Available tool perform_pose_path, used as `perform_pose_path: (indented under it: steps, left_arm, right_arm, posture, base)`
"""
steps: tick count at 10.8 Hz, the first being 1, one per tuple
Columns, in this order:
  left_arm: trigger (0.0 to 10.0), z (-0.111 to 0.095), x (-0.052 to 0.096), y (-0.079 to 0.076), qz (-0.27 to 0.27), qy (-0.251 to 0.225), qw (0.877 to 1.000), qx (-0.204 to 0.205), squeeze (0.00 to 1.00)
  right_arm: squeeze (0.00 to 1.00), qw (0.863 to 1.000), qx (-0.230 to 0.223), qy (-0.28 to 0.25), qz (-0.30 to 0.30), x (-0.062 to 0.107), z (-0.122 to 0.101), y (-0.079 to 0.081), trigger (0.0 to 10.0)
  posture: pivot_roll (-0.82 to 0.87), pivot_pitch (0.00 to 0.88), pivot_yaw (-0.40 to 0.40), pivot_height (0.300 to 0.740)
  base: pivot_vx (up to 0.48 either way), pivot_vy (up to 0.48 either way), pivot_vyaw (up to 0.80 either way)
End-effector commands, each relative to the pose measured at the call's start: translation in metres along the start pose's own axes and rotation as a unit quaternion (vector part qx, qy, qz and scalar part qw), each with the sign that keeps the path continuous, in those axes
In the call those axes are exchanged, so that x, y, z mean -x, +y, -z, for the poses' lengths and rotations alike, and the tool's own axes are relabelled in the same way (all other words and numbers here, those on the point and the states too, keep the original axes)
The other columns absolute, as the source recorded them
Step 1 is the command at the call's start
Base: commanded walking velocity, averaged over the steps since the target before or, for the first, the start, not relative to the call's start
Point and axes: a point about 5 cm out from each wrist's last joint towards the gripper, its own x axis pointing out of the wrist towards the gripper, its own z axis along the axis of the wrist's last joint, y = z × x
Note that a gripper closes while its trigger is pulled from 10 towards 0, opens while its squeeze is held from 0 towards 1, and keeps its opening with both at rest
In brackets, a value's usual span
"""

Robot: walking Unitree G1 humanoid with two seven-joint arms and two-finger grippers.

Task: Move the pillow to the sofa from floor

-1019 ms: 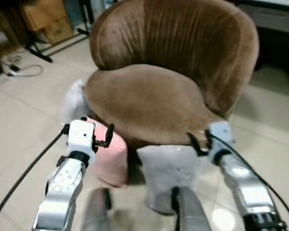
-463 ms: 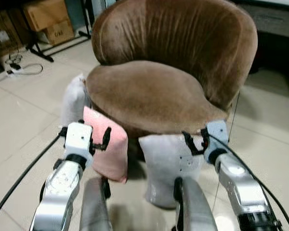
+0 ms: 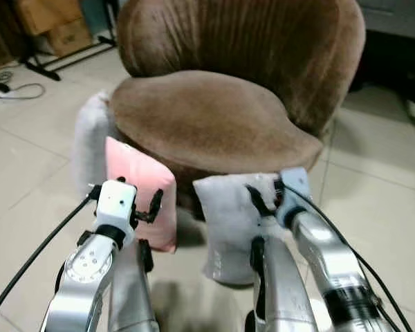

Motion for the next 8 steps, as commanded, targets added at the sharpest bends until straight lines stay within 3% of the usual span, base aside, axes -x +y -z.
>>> perform_pose_path:
  steps: [1, 3, 6, 7, 8]
  left_arm:
    - [10.0, -0.001, 0.002, -0.002, 0.015, 0.003, 1.0, -0.006, 0.0]
    - [10.0, 0.0, 0.003, -0.005, 0.064, 0.009, 0.998, -0.009, 0.0]
    - [10.0, 0.0, 0.007, -0.003, 0.127, 0.021, 0.992, -0.012, 0.0]
    - [10.0, 0.0, 0.009, -0.003, 0.141, 0.025, 0.989, -0.019, 0.0]
    - [10.0, 0.0, 0.011, -0.002, 0.147, 0.029, 0.988, -0.022, 0.0]
  right_arm:
    - [1.0, 1.0, -0.004, 0.004, 0.009, -0.005, -0.001, -0.002, 10.0]
    - [1.0, 0.999, -0.004, 0.044, 0.03, -0.021, 0.004, 0.0, 10.0]
    - [1.0, 0.996, 0.006, 0.088, 0.01, -0.038, 0.011, 0.015, 10.0]
    - [0.0, 0.995, 0.023, 0.091, 0.03, -0.044, 0.01, 0.018, 10.0]
    - [0.0, 0.995, 0.02, 0.091, 0.048, -0.048, 0.01, 0.021, 10.0]
  posture:
    - [-0.07, 0.0, -0.008, 0.43]
    - [-0.05, 0.0, -0.012, 0.43]
    - [-0.03, 0.0, 0.002, 0.43]
    - [-0.02, 0.0, 0.014, 0.43]
    - [-0.01, 0.0, 0.021, 0.43]
  base:
    - [0.0, 0.0, 0.0]
    - [0.0, 0.0, 0.0]
    - [0.0, 0.0, 0.0]
    - [0.0, 0.0, 0.0]
    - [0.0, 0.0, 0.0]
